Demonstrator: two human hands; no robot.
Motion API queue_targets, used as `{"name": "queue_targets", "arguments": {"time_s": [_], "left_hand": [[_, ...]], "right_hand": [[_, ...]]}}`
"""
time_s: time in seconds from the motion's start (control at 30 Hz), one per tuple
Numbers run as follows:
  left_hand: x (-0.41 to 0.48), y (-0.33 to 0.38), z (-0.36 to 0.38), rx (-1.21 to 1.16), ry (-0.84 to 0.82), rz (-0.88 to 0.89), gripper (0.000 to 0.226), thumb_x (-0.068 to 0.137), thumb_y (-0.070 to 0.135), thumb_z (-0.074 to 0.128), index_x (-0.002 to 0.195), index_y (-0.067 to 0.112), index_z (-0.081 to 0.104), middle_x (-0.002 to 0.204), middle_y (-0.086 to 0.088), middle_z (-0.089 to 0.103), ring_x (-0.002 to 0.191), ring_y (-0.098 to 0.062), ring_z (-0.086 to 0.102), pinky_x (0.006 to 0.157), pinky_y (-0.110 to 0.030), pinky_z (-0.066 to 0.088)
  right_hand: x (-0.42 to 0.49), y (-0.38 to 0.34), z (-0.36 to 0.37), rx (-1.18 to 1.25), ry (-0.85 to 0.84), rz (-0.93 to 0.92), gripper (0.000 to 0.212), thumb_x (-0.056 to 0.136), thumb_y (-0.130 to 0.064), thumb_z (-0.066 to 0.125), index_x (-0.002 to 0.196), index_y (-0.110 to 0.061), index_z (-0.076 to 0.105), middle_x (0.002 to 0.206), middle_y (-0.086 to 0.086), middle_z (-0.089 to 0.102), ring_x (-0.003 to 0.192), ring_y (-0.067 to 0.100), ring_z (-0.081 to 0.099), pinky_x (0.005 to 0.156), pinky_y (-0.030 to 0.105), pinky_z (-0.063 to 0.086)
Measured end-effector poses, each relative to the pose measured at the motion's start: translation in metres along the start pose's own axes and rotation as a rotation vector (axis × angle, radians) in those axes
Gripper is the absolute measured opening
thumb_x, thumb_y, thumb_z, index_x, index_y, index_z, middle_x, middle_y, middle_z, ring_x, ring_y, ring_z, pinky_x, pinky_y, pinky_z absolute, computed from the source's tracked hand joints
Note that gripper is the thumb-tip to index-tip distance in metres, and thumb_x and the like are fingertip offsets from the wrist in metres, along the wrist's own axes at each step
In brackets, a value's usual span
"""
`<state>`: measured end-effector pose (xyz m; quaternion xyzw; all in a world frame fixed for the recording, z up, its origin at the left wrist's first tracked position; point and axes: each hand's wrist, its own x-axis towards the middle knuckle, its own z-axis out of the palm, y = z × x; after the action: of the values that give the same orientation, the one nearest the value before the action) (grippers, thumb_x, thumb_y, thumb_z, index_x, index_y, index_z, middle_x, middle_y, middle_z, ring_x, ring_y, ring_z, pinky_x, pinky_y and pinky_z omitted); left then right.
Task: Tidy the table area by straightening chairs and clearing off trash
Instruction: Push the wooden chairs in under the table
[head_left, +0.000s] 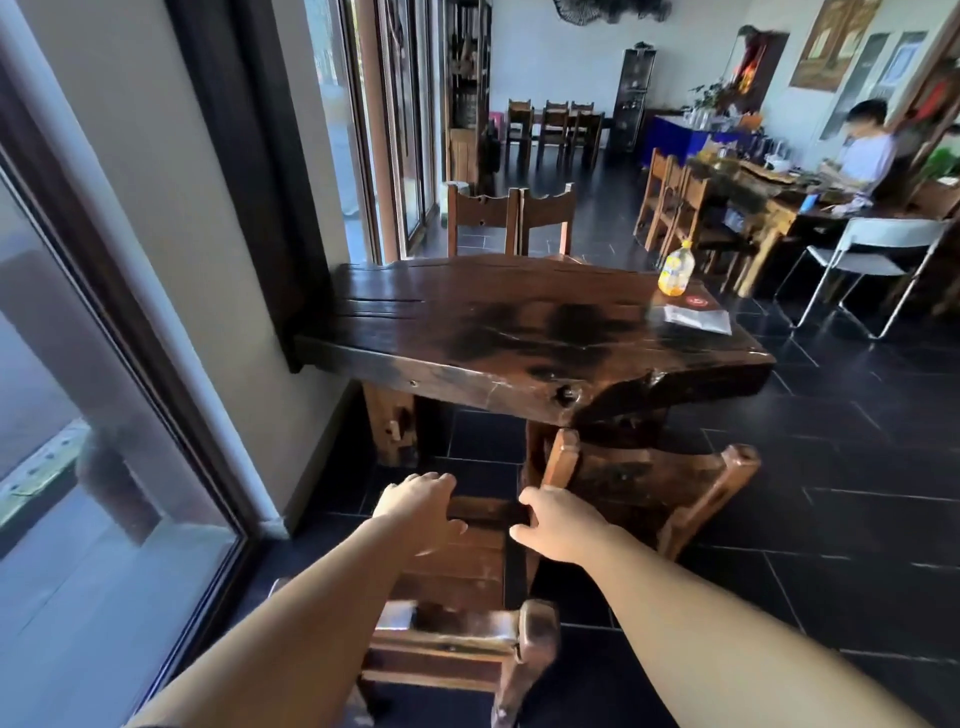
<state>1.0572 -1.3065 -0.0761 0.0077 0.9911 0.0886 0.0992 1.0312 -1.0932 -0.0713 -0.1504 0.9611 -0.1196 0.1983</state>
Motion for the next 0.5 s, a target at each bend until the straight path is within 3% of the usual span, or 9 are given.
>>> {"name": "queue_targets", "arguments": {"time_s": [0.13,0.23,0.5], "left_hand": [[0.002,-0.048,0.004,-0.045,-0.024,-0.009,0.053,0.083,0.058,0.061,0.125,0.027,0.053,0.126,0.007,0.06,0.118,-0.021,0.055,0.093,-0.039,0.046],[0.0,-0.072,0.011,-0.097,-0.039,0.009,0.058,0.082,0.058,0.06,0.132,0.029,0.051,0.131,0.008,0.058,0.122,-0.02,0.054,0.096,-0.039,0.047],[-0.023,-0.096,0.052,-0.121,-0.07,0.056,0.06,0.089,0.064,0.05,0.14,0.031,0.047,0.14,0.004,0.053,0.13,-0.021,0.047,0.106,-0.041,0.04]], "right_hand": [[0.019,-0.031,0.018,0.007,-0.004,0.021,0.054,0.095,-0.049,0.055,0.141,-0.021,0.049,0.134,0.003,0.055,0.122,0.026,0.056,0.097,0.04,0.05],[0.027,-0.051,0.031,0.05,-0.01,0.036,0.056,0.095,-0.05,0.055,0.144,-0.022,0.048,0.14,0.002,0.053,0.126,0.025,0.055,0.1,0.039,0.048],[0.019,-0.076,0.091,0.076,-0.014,0.082,0.069,0.092,-0.072,0.041,0.139,-0.022,0.051,0.138,0.002,0.052,0.123,0.026,0.056,0.094,0.042,0.049]]}}
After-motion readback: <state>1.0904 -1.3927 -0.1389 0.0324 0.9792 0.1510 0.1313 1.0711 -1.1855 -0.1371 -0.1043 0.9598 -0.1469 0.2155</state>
